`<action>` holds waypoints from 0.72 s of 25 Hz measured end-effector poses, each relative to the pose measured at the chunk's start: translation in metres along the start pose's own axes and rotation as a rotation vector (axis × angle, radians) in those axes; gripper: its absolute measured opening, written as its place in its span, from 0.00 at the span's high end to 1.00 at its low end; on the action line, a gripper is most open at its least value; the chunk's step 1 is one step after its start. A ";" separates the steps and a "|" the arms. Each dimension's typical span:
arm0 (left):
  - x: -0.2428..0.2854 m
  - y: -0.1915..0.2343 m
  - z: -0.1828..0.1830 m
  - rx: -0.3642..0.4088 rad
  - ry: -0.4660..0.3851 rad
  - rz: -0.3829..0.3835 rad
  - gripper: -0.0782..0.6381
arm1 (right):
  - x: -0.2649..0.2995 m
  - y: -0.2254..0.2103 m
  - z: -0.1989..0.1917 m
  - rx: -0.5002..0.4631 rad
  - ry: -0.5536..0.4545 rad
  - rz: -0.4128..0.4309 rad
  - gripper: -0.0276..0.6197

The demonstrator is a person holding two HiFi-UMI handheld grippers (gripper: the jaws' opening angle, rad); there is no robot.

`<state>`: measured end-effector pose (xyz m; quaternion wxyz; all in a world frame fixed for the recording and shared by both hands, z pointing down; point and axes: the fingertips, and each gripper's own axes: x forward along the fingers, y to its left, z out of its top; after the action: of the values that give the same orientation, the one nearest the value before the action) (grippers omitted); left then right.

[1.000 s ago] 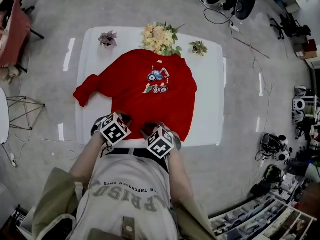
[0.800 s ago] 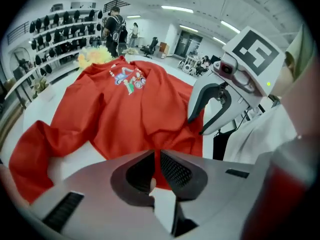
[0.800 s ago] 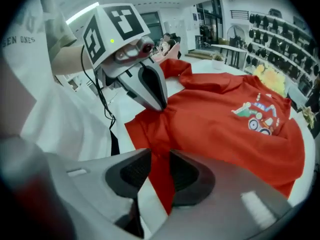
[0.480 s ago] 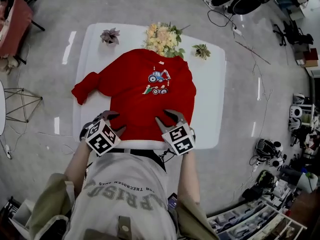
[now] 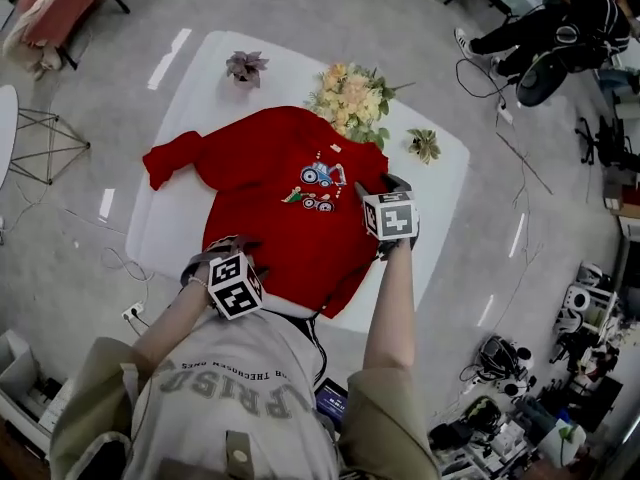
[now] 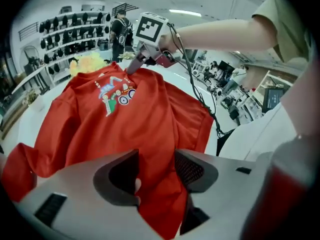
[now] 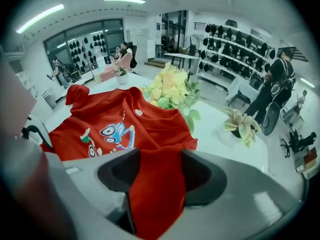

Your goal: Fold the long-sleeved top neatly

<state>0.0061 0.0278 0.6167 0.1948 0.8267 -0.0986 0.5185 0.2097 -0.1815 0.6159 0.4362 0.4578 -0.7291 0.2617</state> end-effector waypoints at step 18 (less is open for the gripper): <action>0.006 0.004 -0.003 -0.068 0.024 0.039 0.54 | 0.009 -0.027 0.019 0.053 -0.142 0.019 0.50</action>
<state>0.0048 0.0254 0.6243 0.2137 0.8112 -0.1297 0.5287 0.2250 -0.2123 0.6142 0.3686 0.4797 -0.7553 0.2521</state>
